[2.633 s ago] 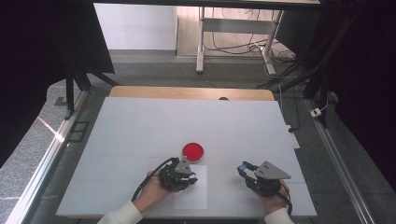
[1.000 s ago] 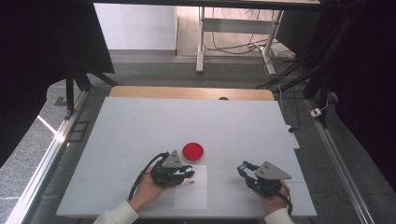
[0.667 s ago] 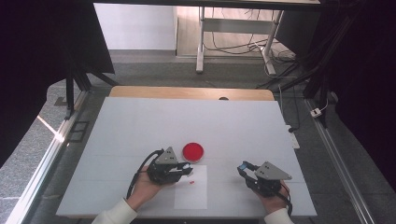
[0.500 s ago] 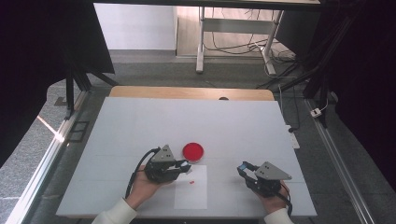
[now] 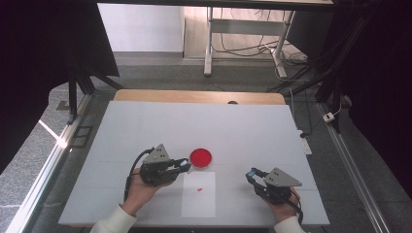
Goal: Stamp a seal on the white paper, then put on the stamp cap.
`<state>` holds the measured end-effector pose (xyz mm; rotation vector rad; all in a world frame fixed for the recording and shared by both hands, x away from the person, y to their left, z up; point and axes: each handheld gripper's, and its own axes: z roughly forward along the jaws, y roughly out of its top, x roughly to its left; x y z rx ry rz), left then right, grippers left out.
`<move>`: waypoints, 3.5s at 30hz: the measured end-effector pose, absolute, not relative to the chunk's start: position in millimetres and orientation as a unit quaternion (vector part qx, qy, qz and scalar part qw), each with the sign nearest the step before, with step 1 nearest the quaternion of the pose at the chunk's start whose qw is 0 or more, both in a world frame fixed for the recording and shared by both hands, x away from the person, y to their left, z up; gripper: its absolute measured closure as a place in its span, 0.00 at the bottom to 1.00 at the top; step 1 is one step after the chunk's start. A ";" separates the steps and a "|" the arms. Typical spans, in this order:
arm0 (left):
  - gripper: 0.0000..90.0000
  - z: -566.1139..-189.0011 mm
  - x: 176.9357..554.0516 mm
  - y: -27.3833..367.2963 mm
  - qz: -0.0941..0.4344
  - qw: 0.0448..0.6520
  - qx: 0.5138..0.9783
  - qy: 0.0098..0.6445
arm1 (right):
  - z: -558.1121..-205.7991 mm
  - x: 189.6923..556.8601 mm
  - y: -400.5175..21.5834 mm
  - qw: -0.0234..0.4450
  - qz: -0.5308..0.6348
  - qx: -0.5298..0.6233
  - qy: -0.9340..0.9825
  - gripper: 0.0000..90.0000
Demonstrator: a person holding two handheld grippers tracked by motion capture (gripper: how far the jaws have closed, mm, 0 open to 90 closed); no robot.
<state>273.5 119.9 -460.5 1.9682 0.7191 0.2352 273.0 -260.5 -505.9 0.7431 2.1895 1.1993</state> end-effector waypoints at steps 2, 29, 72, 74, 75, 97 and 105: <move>0.84 -459.9 274.3 119.2 0.096 0.494 0.812 0.295 | -506.1 272.7 -260.6 0.265 0.444 0.275 0.811 0.72; 0.84 -459.6 276.6 120.2 0.081 0.510 0.802 0.301 | -506.0 271.0 -247.7 0.261 0.454 0.263 0.810 0.72; 0.84 -459.9 274.6 109.0 0.075 0.505 0.810 0.290 | -514.1 264.0 -201.8 0.220 0.469 0.230 0.824 0.72; 0.84 -459.7 274.6 108.7 0.075 0.505 0.809 0.290 | -514.6 263.8 -199.4 0.219 0.471 0.228 0.824 0.72; 0.84 -459.7 274.6 108.6 0.075 0.505 0.809 0.290 | -514.7 263.4 -198.2 0.220 0.469 0.228 0.824 0.72; 0.84 -457.7 272.8 103.2 0.072 0.509 0.810 0.282 | -521.9 257.1 -163.1 0.213 0.469 0.204 0.833 0.72; 0.84 -457.7 272.5 101.3 0.070 0.510 0.810 0.281 | -522.8 255.8 -156.0 0.216 0.468 0.204 0.832 0.72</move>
